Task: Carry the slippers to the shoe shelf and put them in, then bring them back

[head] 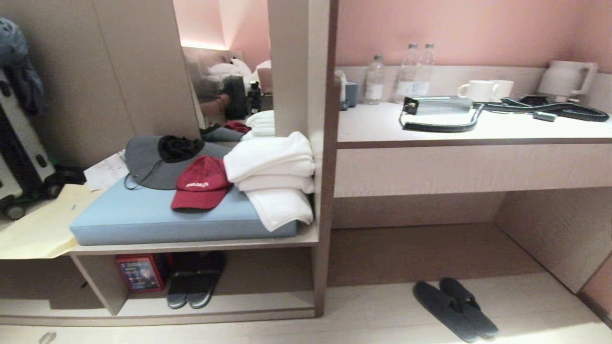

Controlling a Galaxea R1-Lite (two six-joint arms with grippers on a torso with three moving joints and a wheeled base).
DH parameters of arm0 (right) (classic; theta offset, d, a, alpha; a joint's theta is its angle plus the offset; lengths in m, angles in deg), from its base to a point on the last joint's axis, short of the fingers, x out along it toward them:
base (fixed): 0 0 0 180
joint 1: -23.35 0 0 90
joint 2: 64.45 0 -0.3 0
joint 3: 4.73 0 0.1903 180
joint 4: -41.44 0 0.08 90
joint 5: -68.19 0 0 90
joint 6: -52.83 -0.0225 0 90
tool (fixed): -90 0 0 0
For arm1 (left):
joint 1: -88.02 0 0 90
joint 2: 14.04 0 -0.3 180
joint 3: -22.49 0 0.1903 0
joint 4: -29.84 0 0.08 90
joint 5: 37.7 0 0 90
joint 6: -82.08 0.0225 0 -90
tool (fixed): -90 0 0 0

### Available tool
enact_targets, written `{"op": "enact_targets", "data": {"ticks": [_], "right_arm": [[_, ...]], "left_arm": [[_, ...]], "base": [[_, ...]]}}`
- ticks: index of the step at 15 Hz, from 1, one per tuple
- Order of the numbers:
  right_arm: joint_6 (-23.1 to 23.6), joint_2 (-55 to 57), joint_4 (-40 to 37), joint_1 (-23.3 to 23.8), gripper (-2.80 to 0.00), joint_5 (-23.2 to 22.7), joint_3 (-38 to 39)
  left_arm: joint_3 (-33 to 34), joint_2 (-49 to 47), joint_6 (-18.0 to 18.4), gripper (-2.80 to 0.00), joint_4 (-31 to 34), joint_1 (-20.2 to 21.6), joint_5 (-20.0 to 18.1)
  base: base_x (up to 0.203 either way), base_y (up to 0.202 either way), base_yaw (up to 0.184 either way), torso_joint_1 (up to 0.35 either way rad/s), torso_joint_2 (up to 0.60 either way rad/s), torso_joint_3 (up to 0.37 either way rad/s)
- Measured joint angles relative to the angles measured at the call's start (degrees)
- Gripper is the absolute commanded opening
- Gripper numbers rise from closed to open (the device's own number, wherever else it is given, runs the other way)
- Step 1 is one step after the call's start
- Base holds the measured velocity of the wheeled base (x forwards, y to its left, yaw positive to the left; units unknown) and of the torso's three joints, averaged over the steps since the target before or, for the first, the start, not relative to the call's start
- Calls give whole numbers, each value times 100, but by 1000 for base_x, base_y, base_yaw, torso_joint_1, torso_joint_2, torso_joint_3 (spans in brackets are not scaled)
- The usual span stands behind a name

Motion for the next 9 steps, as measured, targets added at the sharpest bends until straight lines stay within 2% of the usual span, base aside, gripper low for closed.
{"op": "enact_targets", "data": {"ticks": [2, 6, 9], "right_arm": [[-9, 0, -2, 0, -280, -7, 0], [-11, 0, 2, 0, -280, -10, 0], [-34, 0, 4, 0, -280, 12, 0]], "left_arm": [[0, 0, 2, -280, -1, -1, 0], [0, 0, 2, -280, -3, -6, 2], [0, 0, 24, -280, -3, -4, 0]], "base": [[0, 189, 84, 2, 2, 3], [0, 191, 9, 4, 3, 3], [0, 70, -1, 1, 0, 2]]}}
